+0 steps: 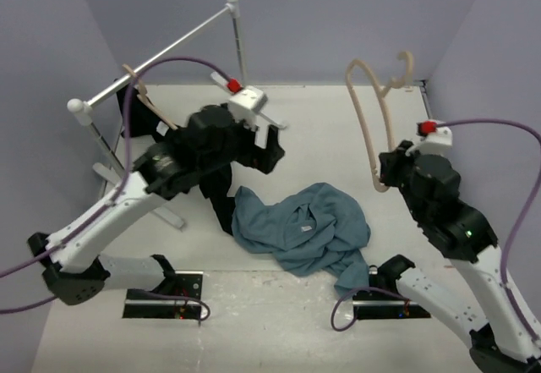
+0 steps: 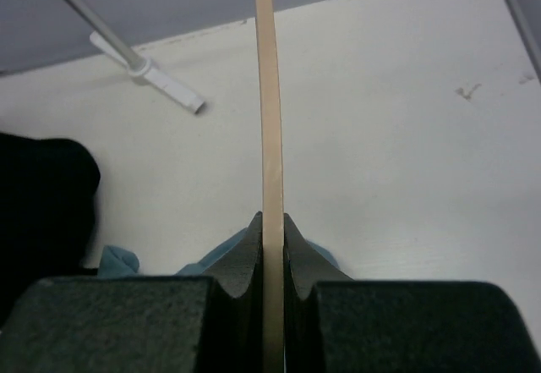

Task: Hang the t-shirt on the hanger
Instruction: Pick up the hanger from the clothesline, then place the T-shirt on the hanger.

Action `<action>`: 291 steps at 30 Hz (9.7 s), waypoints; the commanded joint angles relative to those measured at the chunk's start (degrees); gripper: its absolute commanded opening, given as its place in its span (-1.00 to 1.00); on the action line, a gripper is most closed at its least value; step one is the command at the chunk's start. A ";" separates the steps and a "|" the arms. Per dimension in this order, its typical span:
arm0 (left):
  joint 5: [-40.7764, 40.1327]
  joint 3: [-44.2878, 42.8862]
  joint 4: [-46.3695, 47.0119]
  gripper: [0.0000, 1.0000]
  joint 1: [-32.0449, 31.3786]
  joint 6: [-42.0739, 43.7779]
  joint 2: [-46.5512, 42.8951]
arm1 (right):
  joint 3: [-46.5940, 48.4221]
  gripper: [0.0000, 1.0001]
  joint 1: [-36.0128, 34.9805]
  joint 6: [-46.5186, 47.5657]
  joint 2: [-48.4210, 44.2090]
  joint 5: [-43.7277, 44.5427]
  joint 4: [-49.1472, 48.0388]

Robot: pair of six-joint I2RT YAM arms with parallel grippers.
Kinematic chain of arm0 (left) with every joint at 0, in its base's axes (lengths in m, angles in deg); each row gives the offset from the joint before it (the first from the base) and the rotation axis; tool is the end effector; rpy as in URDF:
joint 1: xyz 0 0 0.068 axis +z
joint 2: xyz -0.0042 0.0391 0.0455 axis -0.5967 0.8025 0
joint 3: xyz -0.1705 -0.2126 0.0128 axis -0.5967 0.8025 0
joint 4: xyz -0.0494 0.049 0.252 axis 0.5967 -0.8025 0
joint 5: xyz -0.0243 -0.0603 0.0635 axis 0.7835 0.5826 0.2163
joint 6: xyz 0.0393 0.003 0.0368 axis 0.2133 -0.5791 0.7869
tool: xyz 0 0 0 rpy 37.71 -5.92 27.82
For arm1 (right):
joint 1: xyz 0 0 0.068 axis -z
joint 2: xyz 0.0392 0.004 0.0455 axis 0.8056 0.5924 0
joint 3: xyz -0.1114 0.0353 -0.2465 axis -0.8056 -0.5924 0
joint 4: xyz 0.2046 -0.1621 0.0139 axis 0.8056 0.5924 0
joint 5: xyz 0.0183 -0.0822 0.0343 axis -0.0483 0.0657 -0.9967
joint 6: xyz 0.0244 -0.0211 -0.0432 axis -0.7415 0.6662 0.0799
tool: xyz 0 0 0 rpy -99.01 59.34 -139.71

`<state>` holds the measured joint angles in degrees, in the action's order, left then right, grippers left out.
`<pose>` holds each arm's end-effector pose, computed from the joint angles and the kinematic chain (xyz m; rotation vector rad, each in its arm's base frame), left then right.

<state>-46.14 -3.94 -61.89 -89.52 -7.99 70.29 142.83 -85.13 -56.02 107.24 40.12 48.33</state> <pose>0.1665 -0.2100 0.4292 0.4972 2.0083 -0.6163 0.1025 0.0427 0.4031 0.2300 1.8286 0.2216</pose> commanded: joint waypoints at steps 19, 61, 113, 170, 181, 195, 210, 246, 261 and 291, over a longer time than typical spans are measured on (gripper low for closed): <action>-20.35 23.71 4.26 0.12 -19.10 -18.38 16.59 | -1.91 -1.00 0.00 -3.76 -6.71 4.70 12.61; -14.56 18.93 8.43 0.01 -4.33 -11.38 11.11 | -4.46 -1.00 0.00 0.69 -8.96 -9.99 10.89; -13.87 26.01 13.10 -1.00 5.78 -14.45 2.19 | 9.23 -1.00 0.03 36.46 0.78 -47.80 27.56; -4.69 -7.60 5.37 -1.00 5.69 4.16 2.76 | 1.70 -1.00 2.06 14.10 -27.13 -43.13 17.47; -7.77 -6.54 2.01 -1.00 5.69 2.84 2.05 | 2.47 -1.00 2.02 11.49 -26.60 -30.91 16.30; -1.34 -5.20 3.30 -1.00 5.69 4.69 0.82 | -2.04 -1.00 2.02 18.85 -20.70 -47.14 10.75; 3.08 -3.75 3.19 -1.00 5.69 13.54 -3.58 | -6.09 -1.00 2.06 29.75 -14.64 -61.07 9.91; -12.96 -13.26 18.00 -1.00 5.69 20.80 12.68 | -7.32 -1.00 1.93 16.07 -25.57 -35.69 6.02; -2.60 -7.61 19.60 -1.00 6.04 21.37 11.83 | -4.95 -1.00 1.93 22.42 -17.18 -43.85 5.87; 36.41 -6.29 12.34 -1.00 6.04 33.06 1.29 | -26.74 -1.00 2.02 11.17 -9.11 -37.15 -48.19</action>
<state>-14.07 -6.43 -49.14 -83.16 25.00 73.33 114.95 -83.23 -43.30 95.59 0.44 13.67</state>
